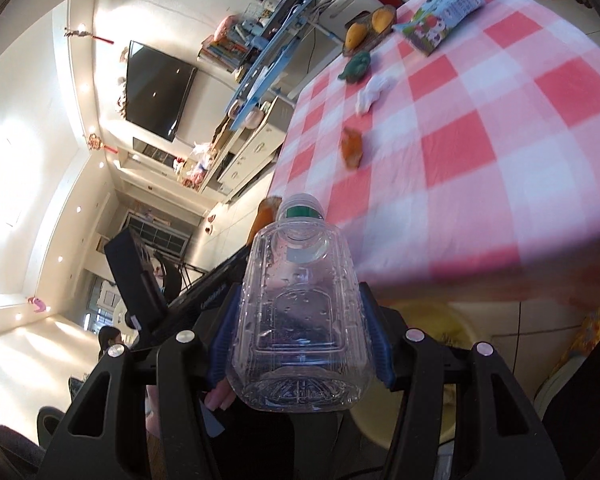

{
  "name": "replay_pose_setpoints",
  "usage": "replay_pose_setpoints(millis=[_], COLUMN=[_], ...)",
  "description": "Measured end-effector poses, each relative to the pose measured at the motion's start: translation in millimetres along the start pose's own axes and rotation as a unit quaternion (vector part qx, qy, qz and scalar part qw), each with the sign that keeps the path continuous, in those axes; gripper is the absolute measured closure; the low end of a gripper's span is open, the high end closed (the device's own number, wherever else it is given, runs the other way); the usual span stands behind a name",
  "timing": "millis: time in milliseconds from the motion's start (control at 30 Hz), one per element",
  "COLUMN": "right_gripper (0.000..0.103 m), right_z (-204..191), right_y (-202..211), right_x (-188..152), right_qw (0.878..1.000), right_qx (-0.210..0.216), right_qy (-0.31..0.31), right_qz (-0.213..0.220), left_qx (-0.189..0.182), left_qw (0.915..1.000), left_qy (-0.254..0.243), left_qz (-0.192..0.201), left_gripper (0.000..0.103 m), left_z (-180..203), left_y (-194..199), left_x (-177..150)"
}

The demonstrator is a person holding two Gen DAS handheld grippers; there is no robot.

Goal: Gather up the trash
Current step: 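Carry the bottle into the bucket with the right tool while the left tool drops the carrot in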

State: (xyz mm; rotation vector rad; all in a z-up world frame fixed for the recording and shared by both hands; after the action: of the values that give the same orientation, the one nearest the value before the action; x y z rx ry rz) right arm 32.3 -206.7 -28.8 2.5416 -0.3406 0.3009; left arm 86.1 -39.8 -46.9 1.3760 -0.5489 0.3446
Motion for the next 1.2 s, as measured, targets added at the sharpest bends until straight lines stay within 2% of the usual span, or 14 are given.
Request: replay_pose_setpoints(millis=[267,433,500,600,733,867,933,967,1000,1133,1200], right_gripper=[0.048,0.047,0.039,0.034,0.029,0.028,0.026,0.025,0.024,0.021,0.02], right_z=[-10.6,-11.4,-3.6,5.7,14.0,19.9,21.6,21.2,21.2,18.4,16.4], right_y=[-27.4,-58.1,-64.9,-60.5,-45.7,-38.4,-33.6,-32.6,-29.8,-26.9,-29.5], right_x=[-34.1,-49.3,-51.5,-48.5,-43.2,-40.9,-40.6,-39.8,-38.3,-36.1,-34.8], right_qw=[0.998,0.986,0.981,0.98,0.982,0.983,0.983,0.983,0.982,0.979,0.977], right_qx=[-0.033,-0.103,-0.134,-0.151,-0.162,-0.167,-0.17,-0.171,-0.173,-0.188,-0.195], right_qy=[0.036,0.093,0.098,0.09,0.077,0.066,0.066,0.066,0.068,0.077,0.084], right_qz=[-0.044,-0.094,-0.103,-0.096,-0.063,-0.04,-0.027,-0.022,-0.013,0.005,0.008], left_qx=[-0.001,-0.01,-0.01,-0.011,-0.023,-0.046,-0.048,-0.042,-0.035,-0.017,-0.008], left_qw=[0.9998,0.9991,0.9986,0.9973,0.9948,0.9941,0.9951,0.9961,0.9971,0.9995,0.9999], left_qy=[0.011,0.005,-0.004,-0.02,-0.033,-0.021,-0.013,-0.011,-0.01,-0.006,0.002], left_qz=[-0.017,-0.041,-0.051,-0.069,-0.093,-0.096,-0.085,-0.077,-0.068,-0.027,-0.007], left_gripper=[0.084,0.084,0.084,0.084,0.084,0.083,0.072,0.061,0.054,0.042,0.031], left_z=[-3.5,4.4,9.8,18.3,24.6,22.7,20.4,19.3,18.5,14.9,10.5], left_y=[11.8,14.9,14.2,11.8,9.2,10.6,13.5,15.5,17.6,30.1,36.4], left_x=[-36.0,-61.9,-71.8,-86.6,-103.3,-104.7,-101.9,-100.2,-98.2,-88.1,-83.9])
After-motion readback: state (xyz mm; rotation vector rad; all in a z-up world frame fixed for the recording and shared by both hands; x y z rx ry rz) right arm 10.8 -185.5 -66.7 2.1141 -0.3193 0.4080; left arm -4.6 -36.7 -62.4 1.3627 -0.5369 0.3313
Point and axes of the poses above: each gripper's, at about its wrist camera, not at the fingertips, and y roughly against the way its jaws point, z to its right, x to its top, the point moved 8 cm from there along -y, roughly the way its jaws point, and after that the axes turned 9 degrees about -z, right-handed, at the moved point
